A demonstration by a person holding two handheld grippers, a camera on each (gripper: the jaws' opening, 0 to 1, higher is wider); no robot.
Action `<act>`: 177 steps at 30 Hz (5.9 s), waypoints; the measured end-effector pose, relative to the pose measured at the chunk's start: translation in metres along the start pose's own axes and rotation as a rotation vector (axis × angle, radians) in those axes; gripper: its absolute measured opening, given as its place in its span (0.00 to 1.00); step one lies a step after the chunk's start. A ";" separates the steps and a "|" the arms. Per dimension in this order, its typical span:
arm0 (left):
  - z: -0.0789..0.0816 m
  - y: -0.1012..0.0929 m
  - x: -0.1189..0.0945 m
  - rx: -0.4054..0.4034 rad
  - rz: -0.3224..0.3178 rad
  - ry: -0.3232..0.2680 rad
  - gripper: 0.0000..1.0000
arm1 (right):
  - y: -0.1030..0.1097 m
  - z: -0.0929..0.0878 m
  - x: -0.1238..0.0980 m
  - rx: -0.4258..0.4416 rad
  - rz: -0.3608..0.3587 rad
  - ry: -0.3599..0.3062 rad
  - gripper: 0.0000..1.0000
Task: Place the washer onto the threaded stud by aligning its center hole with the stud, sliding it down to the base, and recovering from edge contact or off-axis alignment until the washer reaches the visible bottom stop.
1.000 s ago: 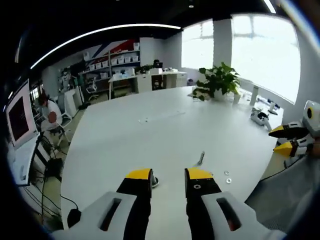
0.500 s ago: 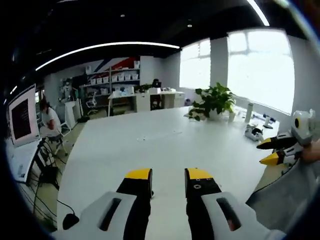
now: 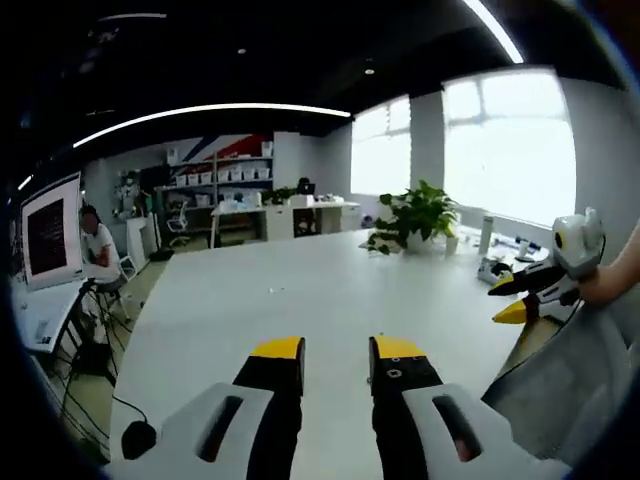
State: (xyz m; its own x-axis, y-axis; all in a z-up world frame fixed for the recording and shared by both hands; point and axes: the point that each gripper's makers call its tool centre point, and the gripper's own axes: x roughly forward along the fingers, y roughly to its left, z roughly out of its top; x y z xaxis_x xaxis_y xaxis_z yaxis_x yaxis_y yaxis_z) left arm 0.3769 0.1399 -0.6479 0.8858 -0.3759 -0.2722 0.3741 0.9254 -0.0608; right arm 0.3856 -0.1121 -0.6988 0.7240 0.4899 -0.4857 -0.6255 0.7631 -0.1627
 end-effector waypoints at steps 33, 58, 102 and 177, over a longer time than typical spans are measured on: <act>0.009 -0.027 -0.010 0.020 -0.113 -0.063 0.24 | -0.003 -0.018 0.003 -0.074 -0.051 0.109 0.38; 0.004 -0.014 -0.010 -0.052 -0.072 -0.048 0.27 | -0.002 -0.023 0.003 -0.059 -0.041 0.127 0.37; -0.001 -0.032 -0.007 0.036 -0.141 -0.015 0.29 | 0.015 -0.020 0.038 -0.149 0.093 0.217 0.37; -0.005 -0.026 -0.005 0.048 -0.114 0.001 0.27 | 0.019 -0.099 0.104 -0.034 0.143 0.469 0.35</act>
State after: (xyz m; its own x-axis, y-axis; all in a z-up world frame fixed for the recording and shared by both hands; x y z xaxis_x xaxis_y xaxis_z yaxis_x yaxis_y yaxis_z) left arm 0.3608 0.1182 -0.6499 0.8366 -0.4782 -0.2670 0.4848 0.8734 -0.0454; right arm 0.4208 -0.0884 -0.8374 0.4260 0.3401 -0.8383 -0.7239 0.6839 -0.0904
